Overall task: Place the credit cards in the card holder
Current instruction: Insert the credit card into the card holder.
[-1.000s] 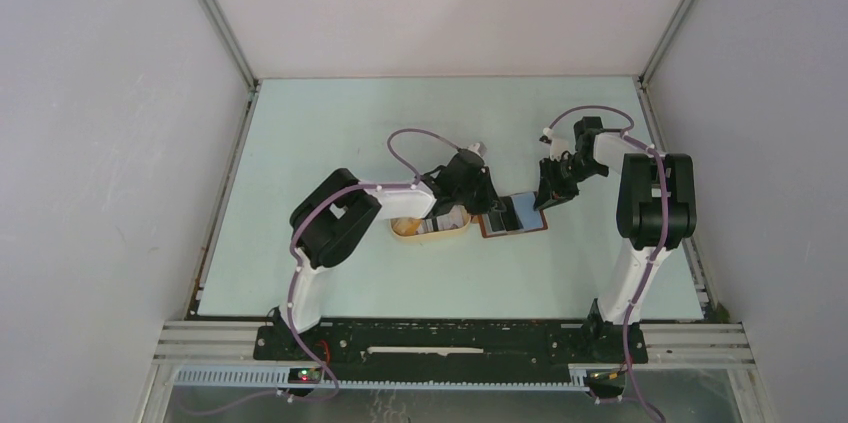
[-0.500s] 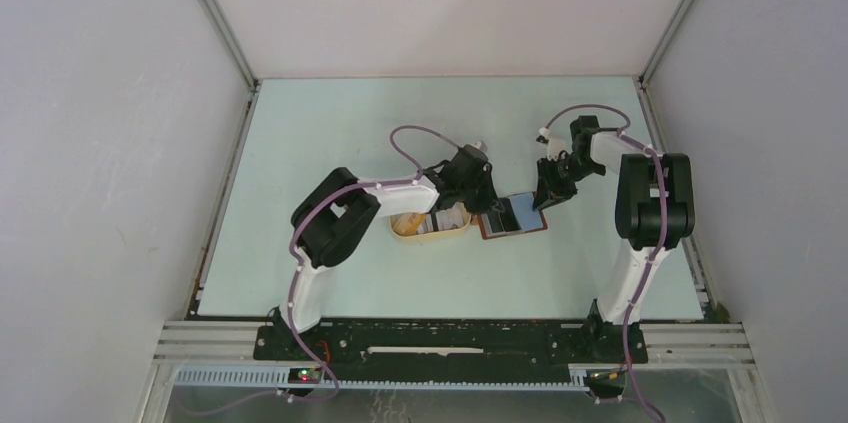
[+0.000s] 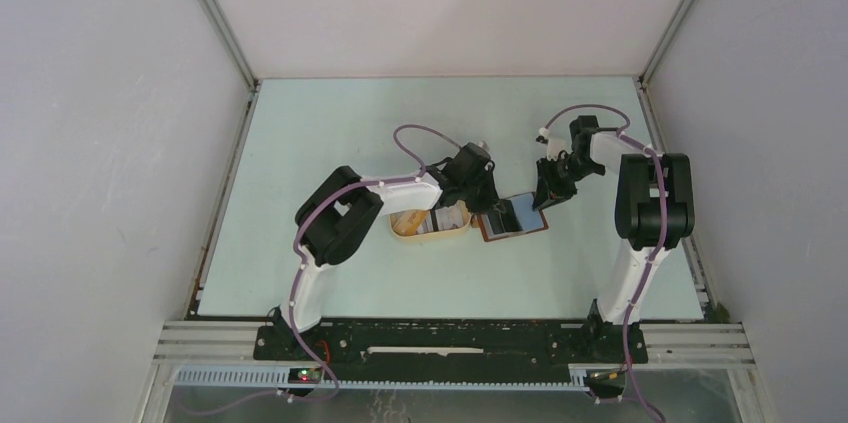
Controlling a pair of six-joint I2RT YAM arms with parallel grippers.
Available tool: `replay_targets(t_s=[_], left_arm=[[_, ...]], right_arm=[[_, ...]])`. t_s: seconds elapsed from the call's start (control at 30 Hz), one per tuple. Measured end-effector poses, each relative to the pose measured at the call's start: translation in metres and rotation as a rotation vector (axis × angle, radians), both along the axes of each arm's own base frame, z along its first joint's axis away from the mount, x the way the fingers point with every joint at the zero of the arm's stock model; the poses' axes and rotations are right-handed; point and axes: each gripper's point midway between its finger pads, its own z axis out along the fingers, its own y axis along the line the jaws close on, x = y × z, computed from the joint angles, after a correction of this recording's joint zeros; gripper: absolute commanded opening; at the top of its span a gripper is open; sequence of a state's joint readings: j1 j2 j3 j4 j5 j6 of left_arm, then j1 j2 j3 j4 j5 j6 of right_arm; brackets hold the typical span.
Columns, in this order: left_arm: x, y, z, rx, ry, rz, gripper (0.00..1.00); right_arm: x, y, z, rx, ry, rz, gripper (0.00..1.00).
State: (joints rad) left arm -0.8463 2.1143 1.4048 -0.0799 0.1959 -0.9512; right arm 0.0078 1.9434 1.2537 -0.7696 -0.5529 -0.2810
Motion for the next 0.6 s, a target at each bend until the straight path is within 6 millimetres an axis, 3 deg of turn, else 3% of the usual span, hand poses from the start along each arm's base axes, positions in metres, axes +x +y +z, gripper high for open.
replay_targets(t_s=[0.6], left_arm=[[-0.0012, -0.0007, 0.0018, -0.029, 0.065, 0.046, 0.00]], right_arm=[[0.0004, 0.0004, -0.0010, -0.039, 0.011, -0.013, 0.26]])
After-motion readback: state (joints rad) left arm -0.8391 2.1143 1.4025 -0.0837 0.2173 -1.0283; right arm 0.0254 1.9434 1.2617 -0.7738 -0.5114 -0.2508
